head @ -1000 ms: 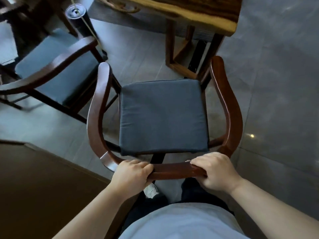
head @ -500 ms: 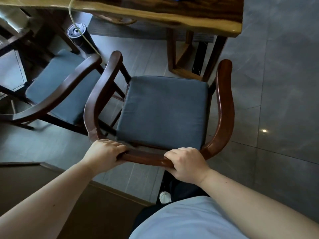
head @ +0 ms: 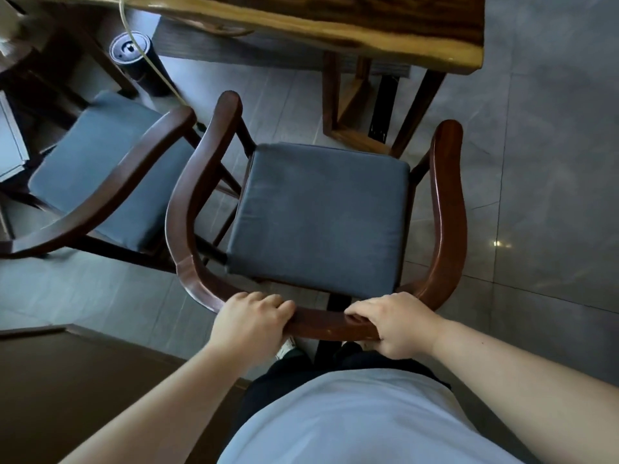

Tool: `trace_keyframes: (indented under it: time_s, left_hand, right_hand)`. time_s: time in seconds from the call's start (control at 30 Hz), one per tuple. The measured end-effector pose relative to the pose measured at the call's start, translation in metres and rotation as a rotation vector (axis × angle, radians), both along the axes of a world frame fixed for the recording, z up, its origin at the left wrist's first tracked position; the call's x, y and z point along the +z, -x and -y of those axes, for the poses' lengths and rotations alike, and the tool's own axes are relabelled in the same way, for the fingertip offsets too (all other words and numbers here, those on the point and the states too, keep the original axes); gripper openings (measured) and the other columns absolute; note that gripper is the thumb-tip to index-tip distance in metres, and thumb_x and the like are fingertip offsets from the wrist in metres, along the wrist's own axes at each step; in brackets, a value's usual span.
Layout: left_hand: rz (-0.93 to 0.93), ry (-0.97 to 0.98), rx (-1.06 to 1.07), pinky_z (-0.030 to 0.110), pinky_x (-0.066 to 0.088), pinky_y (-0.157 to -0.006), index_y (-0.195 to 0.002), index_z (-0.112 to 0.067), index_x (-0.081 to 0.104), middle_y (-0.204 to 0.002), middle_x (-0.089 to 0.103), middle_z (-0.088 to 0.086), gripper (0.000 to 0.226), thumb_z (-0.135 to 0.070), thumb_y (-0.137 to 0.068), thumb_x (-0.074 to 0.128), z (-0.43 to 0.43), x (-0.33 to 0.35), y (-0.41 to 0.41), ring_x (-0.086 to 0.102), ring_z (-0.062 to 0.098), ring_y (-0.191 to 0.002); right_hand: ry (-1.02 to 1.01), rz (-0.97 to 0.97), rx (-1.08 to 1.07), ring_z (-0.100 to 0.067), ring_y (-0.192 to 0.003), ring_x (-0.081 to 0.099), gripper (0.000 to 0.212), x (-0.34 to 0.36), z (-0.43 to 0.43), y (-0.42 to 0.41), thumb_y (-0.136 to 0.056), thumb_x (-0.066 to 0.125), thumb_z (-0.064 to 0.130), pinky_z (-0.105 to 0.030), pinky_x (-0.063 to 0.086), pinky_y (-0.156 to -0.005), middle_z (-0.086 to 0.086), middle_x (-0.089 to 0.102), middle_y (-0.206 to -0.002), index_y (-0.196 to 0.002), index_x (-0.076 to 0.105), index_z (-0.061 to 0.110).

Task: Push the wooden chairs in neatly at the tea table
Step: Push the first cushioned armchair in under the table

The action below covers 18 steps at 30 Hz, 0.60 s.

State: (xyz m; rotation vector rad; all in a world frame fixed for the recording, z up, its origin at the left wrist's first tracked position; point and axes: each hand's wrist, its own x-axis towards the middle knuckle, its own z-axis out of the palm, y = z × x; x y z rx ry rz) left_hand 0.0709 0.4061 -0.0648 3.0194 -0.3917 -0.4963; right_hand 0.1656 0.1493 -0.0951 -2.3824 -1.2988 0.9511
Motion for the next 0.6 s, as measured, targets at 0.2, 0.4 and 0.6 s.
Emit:
trace_keyframes:
  time_s: [0.2,0.4,0.6]
  left_hand:
    - [0.006,0.038,-0.05,0.03,0.049,-0.054,-0.072,-0.026,0.055,-0.064,0.064,-0.009,0.021,-0.041,-0.07,0.069,-0.01,-0.004,-0.006,0.063,0.02,-0.06]
    - [0.069,0.019,-0.058,0.027,0.045,-0.046,-0.063,-0.023,0.051,-0.054,0.059,-0.007,0.027,-0.035,-0.057,0.075,-0.005,0.001,-0.029,0.058,0.02,-0.047]
    - [0.076,0.02,-0.081,0.027,0.043,-0.043,-0.062,-0.023,0.051,-0.052,0.058,-0.006,0.032,-0.035,-0.055,0.08,0.013,-0.01,-0.034,0.054,0.021,-0.043]
  right_hand:
    - [0.041,0.018,0.112,-0.025,-0.097,0.065,0.045,0.013,-0.006,-0.008,-0.078,0.054,0.03,-0.04,0.052,-0.079,0.003,0.07,-0.113,-0.122,0.056,0.023]
    - [0.034,0.057,0.047,-0.023,-0.102,0.064,0.054,0.021,0.002,-0.025,-0.073,0.046,0.028,-0.041,0.051,-0.085,0.003,0.068,-0.117,-0.126,0.054,0.027]
    - [0.049,0.035,-0.049,-0.021,-0.104,0.063,0.047,0.016,0.016,-0.03,-0.076,0.059,0.019,-0.042,0.051,-0.085,0.004,0.069,-0.116,-0.123,0.057,0.028]
